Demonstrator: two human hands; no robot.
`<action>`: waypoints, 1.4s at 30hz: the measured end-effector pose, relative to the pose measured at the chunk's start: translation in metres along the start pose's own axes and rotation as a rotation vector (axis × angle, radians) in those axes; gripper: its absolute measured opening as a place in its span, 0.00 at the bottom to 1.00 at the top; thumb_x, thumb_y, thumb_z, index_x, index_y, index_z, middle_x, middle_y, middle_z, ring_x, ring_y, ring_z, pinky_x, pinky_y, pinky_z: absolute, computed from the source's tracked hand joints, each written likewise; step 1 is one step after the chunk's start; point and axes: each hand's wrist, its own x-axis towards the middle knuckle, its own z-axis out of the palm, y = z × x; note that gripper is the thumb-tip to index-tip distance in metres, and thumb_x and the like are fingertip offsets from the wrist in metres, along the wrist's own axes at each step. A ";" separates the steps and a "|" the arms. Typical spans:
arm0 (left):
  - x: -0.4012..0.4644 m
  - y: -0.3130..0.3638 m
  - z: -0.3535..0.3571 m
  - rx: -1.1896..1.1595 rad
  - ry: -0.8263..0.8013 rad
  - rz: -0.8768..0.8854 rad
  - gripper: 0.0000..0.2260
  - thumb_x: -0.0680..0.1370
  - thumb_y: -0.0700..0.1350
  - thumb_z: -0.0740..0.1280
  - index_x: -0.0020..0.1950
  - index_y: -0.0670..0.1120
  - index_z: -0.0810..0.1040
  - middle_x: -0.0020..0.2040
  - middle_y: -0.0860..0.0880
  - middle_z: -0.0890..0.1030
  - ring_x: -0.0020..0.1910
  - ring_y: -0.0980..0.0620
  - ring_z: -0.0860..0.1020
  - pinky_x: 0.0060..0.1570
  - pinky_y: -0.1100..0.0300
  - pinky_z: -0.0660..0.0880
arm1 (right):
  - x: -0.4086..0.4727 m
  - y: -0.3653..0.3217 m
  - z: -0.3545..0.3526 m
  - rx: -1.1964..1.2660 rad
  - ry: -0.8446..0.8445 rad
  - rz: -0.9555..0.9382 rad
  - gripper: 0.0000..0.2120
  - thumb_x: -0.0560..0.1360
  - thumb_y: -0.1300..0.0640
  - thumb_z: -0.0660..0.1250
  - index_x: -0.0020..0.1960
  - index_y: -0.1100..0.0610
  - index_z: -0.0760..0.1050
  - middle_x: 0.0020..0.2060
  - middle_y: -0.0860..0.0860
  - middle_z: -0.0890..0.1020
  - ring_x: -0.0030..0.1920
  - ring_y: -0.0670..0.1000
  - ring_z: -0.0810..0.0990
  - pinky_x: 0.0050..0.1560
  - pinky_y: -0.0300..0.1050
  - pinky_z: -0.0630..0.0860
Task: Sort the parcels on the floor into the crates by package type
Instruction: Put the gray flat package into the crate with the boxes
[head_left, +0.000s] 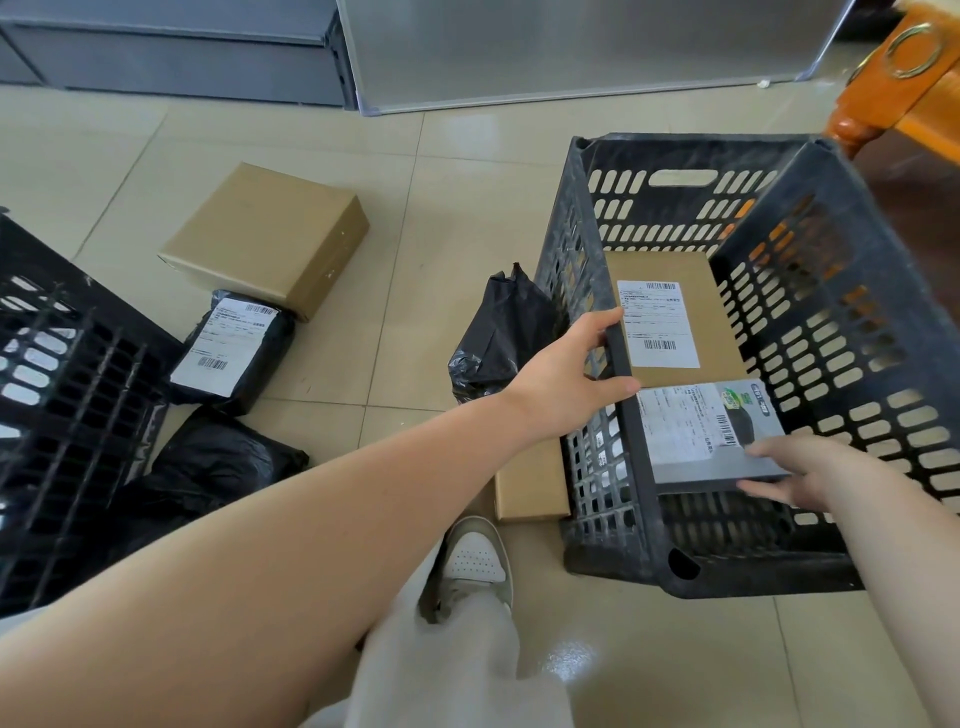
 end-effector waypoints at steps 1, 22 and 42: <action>0.000 0.000 0.000 0.001 -0.004 0.000 0.33 0.79 0.45 0.70 0.78 0.57 0.57 0.73 0.54 0.69 0.67 0.52 0.72 0.57 0.66 0.71 | -0.002 0.001 0.002 -0.041 -0.025 0.007 0.08 0.80 0.67 0.64 0.57 0.59 0.70 0.60 0.60 0.74 0.60 0.61 0.78 0.34 0.50 0.85; 0.002 -0.001 -0.003 0.021 -0.021 0.005 0.33 0.79 0.48 0.69 0.79 0.59 0.55 0.75 0.53 0.66 0.58 0.55 0.74 0.37 0.77 0.72 | 0.017 0.015 0.020 -0.827 -0.082 -0.060 0.15 0.83 0.62 0.60 0.68 0.66 0.68 0.54 0.64 0.82 0.40 0.55 0.79 0.21 0.41 0.77; -0.008 0.010 -0.130 0.184 0.054 -0.189 0.24 0.81 0.46 0.61 0.77 0.53 0.61 0.74 0.49 0.67 0.69 0.48 0.70 0.69 0.53 0.68 | -0.125 -0.072 0.081 -0.994 0.523 -0.862 0.22 0.83 0.46 0.56 0.67 0.61 0.63 0.45 0.60 0.74 0.45 0.61 0.74 0.39 0.50 0.68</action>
